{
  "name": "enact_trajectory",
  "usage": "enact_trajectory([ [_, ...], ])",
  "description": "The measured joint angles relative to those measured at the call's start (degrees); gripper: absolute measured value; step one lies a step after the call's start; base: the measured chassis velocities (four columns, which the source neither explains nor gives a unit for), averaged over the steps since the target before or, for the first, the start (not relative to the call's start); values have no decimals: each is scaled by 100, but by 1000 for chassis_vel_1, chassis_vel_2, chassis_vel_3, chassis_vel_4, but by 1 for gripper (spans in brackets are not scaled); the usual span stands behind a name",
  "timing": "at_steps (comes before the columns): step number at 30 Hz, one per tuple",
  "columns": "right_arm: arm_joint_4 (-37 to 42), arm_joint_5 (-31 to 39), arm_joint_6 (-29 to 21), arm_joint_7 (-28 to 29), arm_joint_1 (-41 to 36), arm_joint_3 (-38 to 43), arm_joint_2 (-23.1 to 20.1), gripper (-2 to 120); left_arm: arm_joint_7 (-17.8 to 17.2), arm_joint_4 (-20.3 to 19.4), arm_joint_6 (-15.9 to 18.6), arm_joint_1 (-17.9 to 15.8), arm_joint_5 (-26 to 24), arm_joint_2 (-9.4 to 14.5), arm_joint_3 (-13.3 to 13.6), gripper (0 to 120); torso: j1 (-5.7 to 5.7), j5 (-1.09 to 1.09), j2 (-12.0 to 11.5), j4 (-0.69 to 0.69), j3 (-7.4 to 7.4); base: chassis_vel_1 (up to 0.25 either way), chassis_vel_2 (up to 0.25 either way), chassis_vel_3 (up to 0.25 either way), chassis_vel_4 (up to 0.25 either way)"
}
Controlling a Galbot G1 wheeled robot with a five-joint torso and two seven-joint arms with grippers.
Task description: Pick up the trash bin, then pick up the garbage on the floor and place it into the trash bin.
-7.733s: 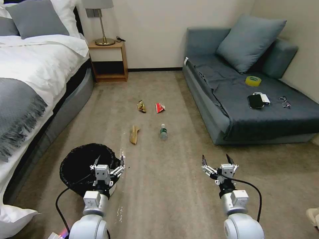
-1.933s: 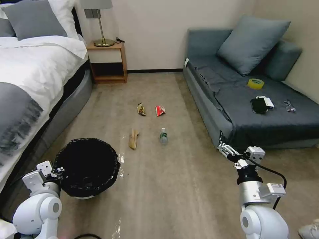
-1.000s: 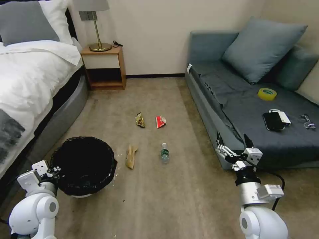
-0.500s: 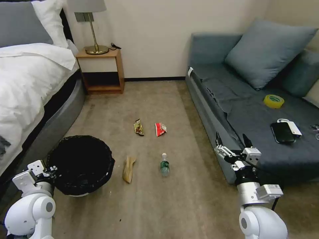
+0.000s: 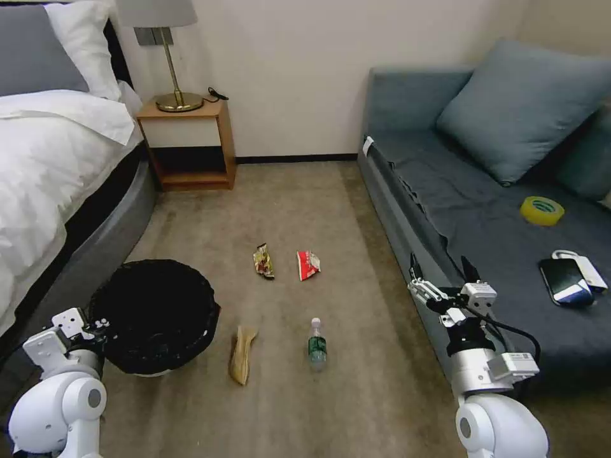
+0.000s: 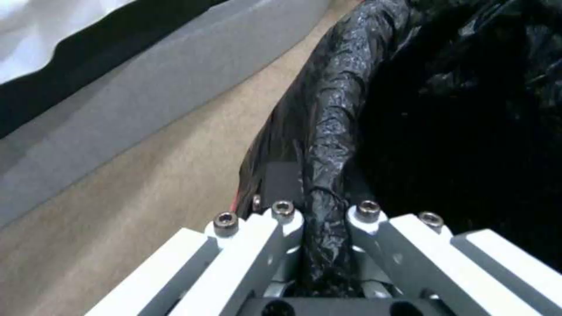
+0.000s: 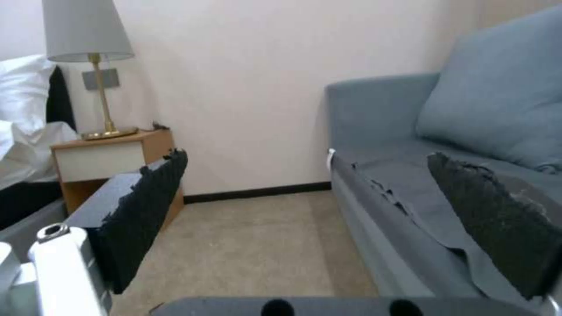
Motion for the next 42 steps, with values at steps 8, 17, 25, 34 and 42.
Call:
enact_trajectory([
  [8,-60,-57,4,-62,62,-29,-13,100,3,24,-7,-15,-6,9,-25,3,0,0,0,0,0,-152,140,146,-138],
  [17,-74,279,-849,568,344,-454,-510,100,6,109,-12,-136,-2,88,186,3,0,0,0,0,0,-54,56,51,-51],
  [25,-279,2032,-2800,1689,904,-1447,-1306,100,8,128,-3,-149,28,141,407,3,0,0,0,0,0,0,0,0,0],
  [34,-1701,3521,-3698,2646,2379,-2910,-2254,100,10,81,-8,-114,176,2,412,3,0,-1,0,1,0,0,0,0,0],
  [42,-3062,3639,-3887,2820,3149,-4268,-2708,100,12,118,-41,-118,321,-62,362,3,0,-1,0,0,0,0,0,0,0],
])
